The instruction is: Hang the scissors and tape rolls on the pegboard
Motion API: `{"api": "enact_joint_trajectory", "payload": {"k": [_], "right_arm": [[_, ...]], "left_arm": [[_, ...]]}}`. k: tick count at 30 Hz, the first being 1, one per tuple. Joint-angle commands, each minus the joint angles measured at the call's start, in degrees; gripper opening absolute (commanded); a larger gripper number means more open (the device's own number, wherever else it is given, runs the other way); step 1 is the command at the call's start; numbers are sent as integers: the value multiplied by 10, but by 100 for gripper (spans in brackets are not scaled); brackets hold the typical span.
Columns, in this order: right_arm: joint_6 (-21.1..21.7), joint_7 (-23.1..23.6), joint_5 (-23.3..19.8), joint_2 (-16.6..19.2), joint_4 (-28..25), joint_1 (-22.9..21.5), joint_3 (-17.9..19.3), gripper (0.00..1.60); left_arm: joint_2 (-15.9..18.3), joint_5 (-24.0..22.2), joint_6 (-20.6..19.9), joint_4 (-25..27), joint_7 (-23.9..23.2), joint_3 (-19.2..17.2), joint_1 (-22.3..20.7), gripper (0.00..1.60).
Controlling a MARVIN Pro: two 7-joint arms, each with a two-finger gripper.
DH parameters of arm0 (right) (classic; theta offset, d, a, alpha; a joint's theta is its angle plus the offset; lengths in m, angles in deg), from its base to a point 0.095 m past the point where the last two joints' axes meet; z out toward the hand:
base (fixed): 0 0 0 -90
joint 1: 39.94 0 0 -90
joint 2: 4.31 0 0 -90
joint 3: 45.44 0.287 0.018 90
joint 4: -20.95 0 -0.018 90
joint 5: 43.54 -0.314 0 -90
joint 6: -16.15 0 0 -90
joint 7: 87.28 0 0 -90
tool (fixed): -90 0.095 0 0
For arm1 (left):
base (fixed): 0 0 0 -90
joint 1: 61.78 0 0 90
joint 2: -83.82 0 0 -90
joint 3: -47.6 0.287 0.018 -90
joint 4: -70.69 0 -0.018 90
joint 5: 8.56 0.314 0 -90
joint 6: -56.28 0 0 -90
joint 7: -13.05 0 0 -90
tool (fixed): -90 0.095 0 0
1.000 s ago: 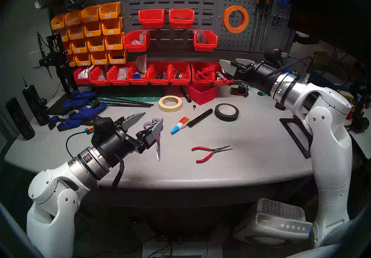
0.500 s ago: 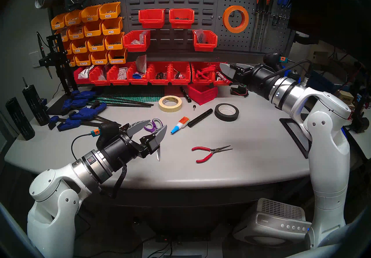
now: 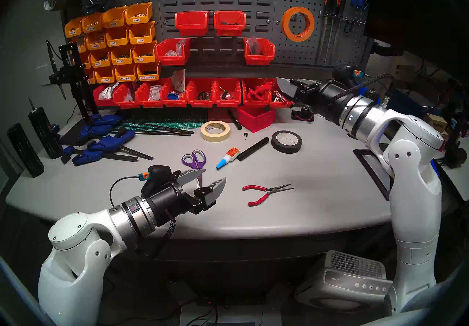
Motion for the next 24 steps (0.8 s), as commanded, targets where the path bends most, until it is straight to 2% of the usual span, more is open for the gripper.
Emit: {"api": "enact_joint_trajectory", "payload": {"k": [1, 10, 16, 24], "right_arm": [[-4, 3, -6, -1, -15, -15, 11, 160], [-3, 3, -12, -2, -14, -15, 15, 160], [-6, 4, -17, -5, -12, -15, 20, 160], [-7, 6, -25, -11, -7, -13, 31, 160]], "left_arm": [[9, 31, 12, -16, 17, 9, -25, 160], [15, 84, 47, -32, 36, 33, -38, 160], [35, 120, 77, -40, 29, 55, -47, 160], [57, 168, 112, -41, 20, 70, -32, 160]]}}
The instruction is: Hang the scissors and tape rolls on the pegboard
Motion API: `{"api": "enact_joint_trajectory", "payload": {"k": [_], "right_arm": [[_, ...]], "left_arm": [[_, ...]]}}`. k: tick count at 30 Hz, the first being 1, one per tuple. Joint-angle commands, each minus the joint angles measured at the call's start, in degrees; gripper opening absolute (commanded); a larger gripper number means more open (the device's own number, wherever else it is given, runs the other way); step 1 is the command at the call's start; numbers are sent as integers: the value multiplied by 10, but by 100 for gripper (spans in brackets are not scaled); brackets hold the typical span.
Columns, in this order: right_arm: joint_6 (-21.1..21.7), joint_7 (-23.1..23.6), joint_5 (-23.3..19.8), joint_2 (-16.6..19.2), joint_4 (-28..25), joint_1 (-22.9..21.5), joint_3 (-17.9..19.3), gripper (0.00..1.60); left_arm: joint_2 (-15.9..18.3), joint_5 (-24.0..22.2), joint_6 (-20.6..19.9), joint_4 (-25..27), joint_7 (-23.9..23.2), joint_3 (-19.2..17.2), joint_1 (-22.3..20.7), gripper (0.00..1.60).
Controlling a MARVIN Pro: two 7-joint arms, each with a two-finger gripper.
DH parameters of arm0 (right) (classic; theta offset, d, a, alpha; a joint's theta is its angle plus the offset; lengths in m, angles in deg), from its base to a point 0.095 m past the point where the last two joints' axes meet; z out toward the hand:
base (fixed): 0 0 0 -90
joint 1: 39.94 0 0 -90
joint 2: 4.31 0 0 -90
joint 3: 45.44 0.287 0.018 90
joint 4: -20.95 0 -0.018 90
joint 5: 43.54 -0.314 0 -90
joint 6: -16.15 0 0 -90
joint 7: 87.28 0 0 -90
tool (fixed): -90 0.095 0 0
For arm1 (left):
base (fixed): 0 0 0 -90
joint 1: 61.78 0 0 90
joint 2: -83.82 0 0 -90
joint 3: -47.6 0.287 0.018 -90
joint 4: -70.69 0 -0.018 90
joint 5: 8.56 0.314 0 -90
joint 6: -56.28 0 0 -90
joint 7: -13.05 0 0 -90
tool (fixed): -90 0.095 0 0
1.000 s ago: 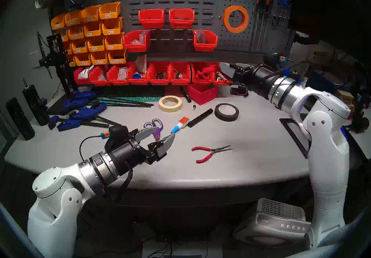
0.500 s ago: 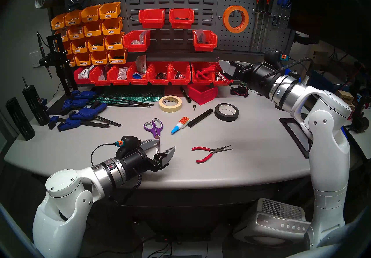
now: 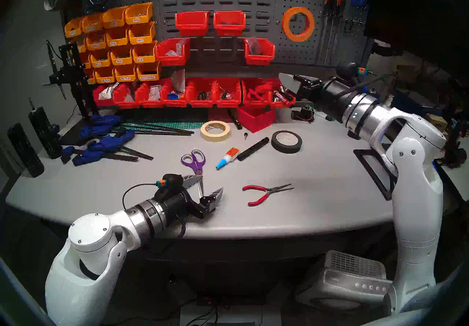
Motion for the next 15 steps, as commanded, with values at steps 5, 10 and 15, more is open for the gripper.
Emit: {"api": "enact_joint_trajectory", "payload": {"k": [5, 10, 15], "right_arm": [[-5, 1, -11, -7, -5, -12, 19, 160], [-5, 4, -12, -6, 2, -11, 24, 160], [-6, 7, -13, -6, 10, -17, 22, 160]], "left_arm": [[17, 27, 41, 13, -15, -1, 5, 160], [21, 10, 32, 42, -29, -32, 19, 160], [18, -4, 15, 69, -27, -68, 27, 160]]}}
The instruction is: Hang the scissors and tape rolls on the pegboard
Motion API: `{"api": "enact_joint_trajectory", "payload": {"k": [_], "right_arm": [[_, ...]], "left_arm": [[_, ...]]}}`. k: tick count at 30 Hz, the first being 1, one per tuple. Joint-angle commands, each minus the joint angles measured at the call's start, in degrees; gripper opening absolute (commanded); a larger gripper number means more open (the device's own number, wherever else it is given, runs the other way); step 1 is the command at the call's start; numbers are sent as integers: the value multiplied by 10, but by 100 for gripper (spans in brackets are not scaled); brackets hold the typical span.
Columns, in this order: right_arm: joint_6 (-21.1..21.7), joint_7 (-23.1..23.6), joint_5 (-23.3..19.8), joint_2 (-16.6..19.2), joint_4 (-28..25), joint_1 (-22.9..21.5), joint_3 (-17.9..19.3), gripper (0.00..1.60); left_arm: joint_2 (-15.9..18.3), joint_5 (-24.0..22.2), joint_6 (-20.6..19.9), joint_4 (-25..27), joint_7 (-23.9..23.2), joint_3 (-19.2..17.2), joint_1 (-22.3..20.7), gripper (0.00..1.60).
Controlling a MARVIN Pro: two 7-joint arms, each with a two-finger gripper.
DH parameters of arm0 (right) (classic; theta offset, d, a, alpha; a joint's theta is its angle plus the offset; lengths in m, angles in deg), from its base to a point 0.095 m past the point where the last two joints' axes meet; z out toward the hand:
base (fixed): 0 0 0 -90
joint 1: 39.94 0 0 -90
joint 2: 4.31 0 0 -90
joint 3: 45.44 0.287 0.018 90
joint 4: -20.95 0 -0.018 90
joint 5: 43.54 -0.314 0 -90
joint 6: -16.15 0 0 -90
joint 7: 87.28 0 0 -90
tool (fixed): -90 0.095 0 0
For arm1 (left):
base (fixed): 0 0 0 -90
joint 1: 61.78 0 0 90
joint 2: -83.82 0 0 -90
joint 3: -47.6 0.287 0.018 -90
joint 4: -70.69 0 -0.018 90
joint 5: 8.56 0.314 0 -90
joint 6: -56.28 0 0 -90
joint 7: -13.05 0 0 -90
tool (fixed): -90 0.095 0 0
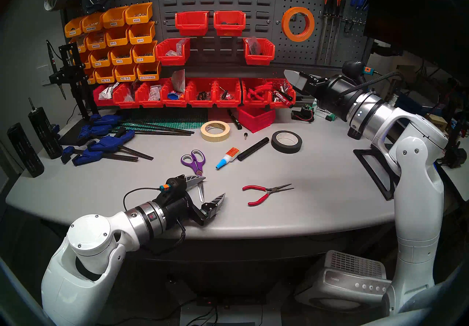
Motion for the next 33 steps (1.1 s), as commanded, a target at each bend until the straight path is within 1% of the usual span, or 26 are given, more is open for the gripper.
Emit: {"api": "enact_joint_trajectory", "payload": {"k": [1, 3, 4, 5, 6, 7, 8, 9, 10, 13, 15, 18, 20, 23, 24, 25, 26, 28, 29, 30, 31, 33], "right_arm": [[-6, 4, -2, 2, 2, -19, 4, 160], [-6, 4, -1, 2, 3, -21, 3, 160], [-6, 7, -3, 3, 6, -23, 1, 160], [-6, 7, -2, 2, 7, -24, 0, 160], [-7, 10, -3, 3, 10, -26, -1, 160], [-7, 11, -3, 4, 11, -27, -2, 160], [-7, 12, -3, 4, 12, -28, -2, 160], [-7, 12, -3, 4, 12, -28, -2, 160], [-6, 13, -4, 4, 13, -28, -2, 160], [-6, 16, -6, 5, 17, -31, 0, 160], [-7, 18, -7, 5, 19, -32, 2, 160], [-7, 21, -8, 7, 20, -34, 4, 160], [-7, 23, -11, 8, 22, -35, 7, 160], [-6, 26, -13, 10, 22, -35, 15, 160], [-6, 27, -14, 11, 23, -35, 18, 160], [-6, 27, -14, 12, 23, -34, 20, 160], [-6, 28, -14, 12, 23, -34, 22, 160], [-6, 30, -16, 13, 24, -33, 27, 160], [-6, 31, -18, 13, 23, -32, 30, 160], [-6, 31, -19, 13, 23, -31, 32, 160], [-7, 32, -18, 13, 22, -29, 34, 160], [-5, 30, -25, 8, 22, -27, 39, 160]], "left_arm": [[-6, -31, -23, 52, 0, -48, 5, 160], [-6, -30, -25, 55, 0, -50, 2, 160], [-16, -41, -44, 61, 9, -53, -2, 160], [-19, -46, -60, 66, 13, -54, -7, 160], [-17, -41, -68, 72, 17, -53, -12, 160], [-19, -48, -95, 75, 23, -53, -16, 160], [-22, -46, -105, 77, 30, -52, -19, 160], [-22, -46, -105, 77, 30, -52, -19, 160], [-22, -48, -124, 80, 36, -52, -22, 160], [-17, -55, -155, 82, 51, -47, -33, 160], [-16, -47, -187, 86, 59, -41, -48, 160], [-7, -42, -214, 82, 68, -31, -64, 160], [0, -30, -220, 79, 75, -23, -66, 160], [8, -29, -237, 77, 74, -14, -72, 160], [9, -27, -239, 77, 76, -11, -71, 160], [19, -16, -229, 78, 74, -6, -69, 160], [20, -16, -237, 78, 74, -3, -70, 160], [34, 0, -219, 75, 72, 2, -64, 160], [36, 4, -226, 72, 75, 3, -63, 160], [44, 13, -210, 68, 72, 4, -59, 160], [48, 14, -215, 65, 71, 3, -58, 160], [59, 28, -191, 58, 66, 4, -51, 160]]}}
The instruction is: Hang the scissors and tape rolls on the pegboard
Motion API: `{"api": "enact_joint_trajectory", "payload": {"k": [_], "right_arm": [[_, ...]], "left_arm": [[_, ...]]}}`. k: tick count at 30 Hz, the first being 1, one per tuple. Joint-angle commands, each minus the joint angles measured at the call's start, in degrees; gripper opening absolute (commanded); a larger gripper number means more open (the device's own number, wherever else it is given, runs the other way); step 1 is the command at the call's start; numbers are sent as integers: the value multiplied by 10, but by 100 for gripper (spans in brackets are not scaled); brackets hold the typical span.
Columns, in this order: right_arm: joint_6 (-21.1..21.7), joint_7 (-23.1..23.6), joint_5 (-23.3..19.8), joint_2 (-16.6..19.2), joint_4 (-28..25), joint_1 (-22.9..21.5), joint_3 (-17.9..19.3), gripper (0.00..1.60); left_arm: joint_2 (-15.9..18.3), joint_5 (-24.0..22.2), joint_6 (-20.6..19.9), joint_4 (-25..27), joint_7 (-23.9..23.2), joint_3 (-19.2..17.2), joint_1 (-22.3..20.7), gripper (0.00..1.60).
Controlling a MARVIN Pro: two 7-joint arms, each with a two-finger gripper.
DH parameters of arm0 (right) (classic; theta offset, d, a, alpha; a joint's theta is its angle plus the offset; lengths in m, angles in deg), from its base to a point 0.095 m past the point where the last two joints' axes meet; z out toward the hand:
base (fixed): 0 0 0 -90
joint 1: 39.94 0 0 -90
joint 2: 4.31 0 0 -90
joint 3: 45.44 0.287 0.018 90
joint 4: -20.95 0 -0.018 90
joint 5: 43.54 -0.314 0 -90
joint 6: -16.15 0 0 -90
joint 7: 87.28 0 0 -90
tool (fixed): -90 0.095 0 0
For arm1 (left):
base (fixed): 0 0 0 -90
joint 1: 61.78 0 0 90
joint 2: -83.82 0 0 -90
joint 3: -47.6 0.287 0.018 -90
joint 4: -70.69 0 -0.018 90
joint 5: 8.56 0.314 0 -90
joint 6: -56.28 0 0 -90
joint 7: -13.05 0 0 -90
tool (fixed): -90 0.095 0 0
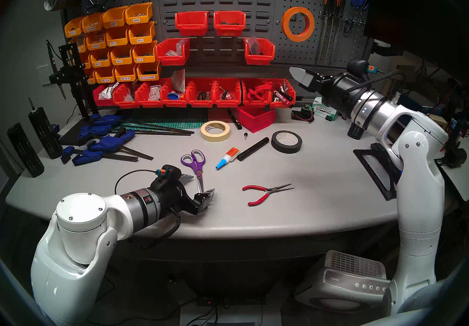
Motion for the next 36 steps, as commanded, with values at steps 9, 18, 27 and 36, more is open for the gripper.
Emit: {"api": "enact_joint_trajectory", "payload": {"k": [9, 18, 27, 36], "right_arm": [[-6, 9, -15, -4, -12, -3, 27, 160], [-5, 10, -16, -2, -9, -7, 25, 160], [-6, 9, -13, -2, -8, -10, 21, 160], [-5, 5, -11, -3, -8, -7, 21, 160]], "left_arm": [[54, 45, 80, -35, -29, -10, -13, 160], [60, 27, 58, -48, -52, -46, -11, 160], [80, 12, 30, -60, -79, -83, -16, 160], [77, -16, 1, -48, -91, -82, -50, 160]]}}
